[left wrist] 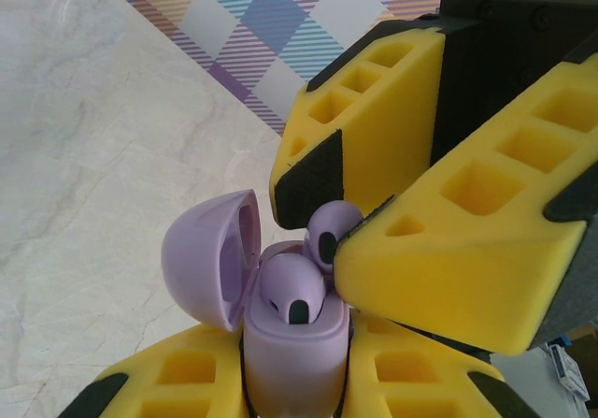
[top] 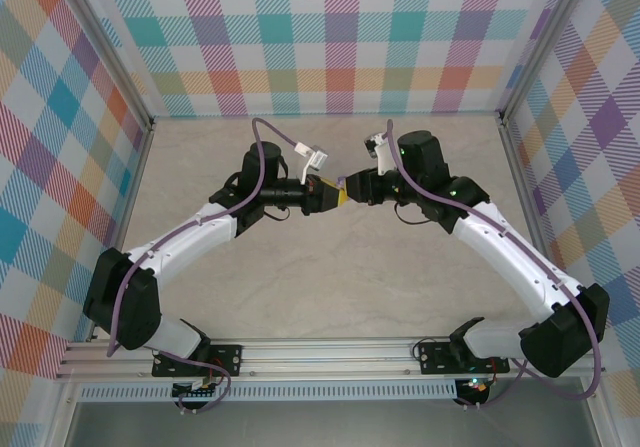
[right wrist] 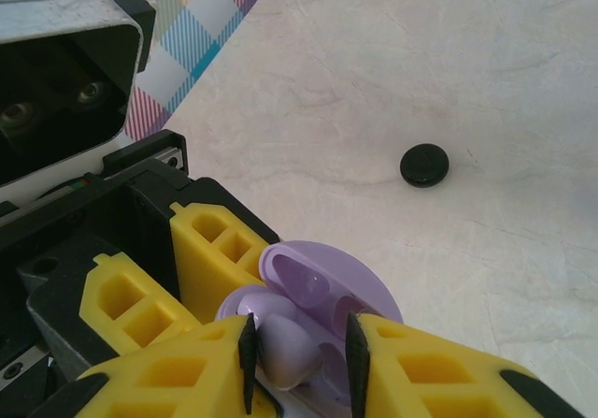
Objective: Insert the wireless bluetooth earbuds into the charging case
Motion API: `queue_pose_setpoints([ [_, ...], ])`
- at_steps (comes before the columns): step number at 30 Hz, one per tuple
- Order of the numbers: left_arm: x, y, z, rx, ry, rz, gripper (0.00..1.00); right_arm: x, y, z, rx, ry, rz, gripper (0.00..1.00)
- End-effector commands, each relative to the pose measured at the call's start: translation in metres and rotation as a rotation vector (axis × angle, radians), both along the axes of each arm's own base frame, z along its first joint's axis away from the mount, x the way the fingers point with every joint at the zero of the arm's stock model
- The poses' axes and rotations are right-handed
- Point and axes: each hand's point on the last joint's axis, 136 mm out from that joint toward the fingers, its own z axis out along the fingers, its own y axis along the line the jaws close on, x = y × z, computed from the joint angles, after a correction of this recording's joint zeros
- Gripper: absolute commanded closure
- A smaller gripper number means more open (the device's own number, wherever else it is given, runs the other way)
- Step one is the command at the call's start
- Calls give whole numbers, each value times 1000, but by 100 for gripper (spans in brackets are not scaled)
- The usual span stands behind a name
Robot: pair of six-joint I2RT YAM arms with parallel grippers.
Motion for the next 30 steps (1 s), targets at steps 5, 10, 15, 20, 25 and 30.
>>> queue_pose_setpoints([
  [5, -13, -1, 32, -58, -86, -35, 93, -4, -3, 13, -4, -30, -2, 62],
  [10, -13, 0, 31, -48, -90, -28, 93, -5, -6, 16, -5, -38, -16, 58],
  [15, -13, 2, 30, -40, -94, -16, 93, -5, -9, 19, -7, -48, -27, 56],
  [20, -13, 3, 29, -34, -95, -9, 94, -6, -11, 20, -8, -51, -35, 56],
  [25, -11, 4, 28, -28, -93, 2, 94, -7, -14, 21, -17, -56, -44, 55],
  [30, -11, 4, 28, -26, -93, 5, 94, -7, -17, 23, -24, -62, -56, 54],
])
